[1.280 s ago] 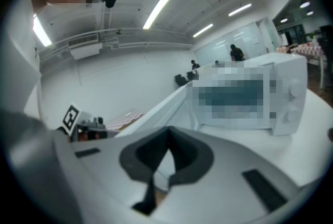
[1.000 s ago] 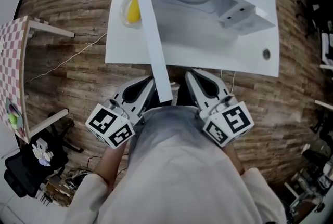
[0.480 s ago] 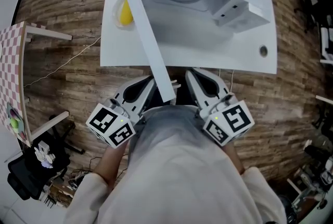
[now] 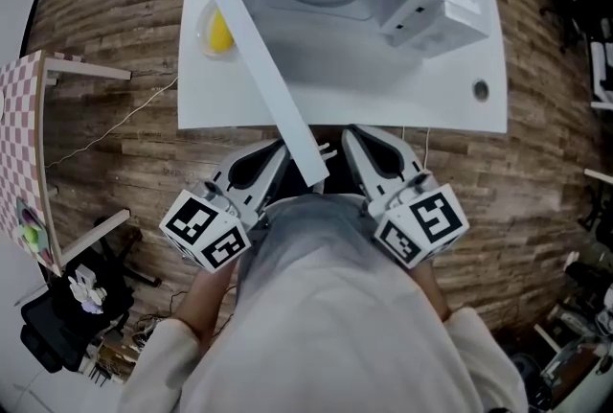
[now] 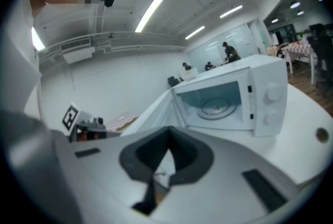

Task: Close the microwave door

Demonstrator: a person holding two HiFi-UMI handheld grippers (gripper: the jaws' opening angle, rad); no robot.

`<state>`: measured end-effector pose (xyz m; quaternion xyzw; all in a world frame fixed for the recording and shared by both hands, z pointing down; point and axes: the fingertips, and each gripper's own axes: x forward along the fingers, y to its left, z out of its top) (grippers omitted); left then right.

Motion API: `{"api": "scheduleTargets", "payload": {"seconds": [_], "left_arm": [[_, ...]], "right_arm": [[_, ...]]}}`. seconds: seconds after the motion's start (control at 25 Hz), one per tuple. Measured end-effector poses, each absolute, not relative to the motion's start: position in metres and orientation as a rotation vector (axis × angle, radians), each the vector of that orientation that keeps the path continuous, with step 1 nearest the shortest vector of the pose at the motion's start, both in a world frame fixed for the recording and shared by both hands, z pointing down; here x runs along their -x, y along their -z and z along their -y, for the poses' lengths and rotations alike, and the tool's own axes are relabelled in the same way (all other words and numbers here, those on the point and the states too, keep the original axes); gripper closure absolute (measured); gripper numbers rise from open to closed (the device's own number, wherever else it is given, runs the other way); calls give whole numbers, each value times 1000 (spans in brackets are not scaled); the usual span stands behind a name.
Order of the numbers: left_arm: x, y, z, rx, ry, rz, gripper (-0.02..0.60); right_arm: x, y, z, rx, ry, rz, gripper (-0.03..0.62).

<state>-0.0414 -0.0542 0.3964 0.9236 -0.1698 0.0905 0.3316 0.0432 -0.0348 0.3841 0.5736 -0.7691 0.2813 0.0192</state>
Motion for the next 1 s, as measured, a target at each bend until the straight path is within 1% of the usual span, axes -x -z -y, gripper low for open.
{"api": "scheduleTargets", "payload": {"seconds": [1.0], "left_arm": [[-15,-396,60,-2412,-250,332,565]], "right_arm": [[-99,-385,30,-1898,-891,2317,577]]}}
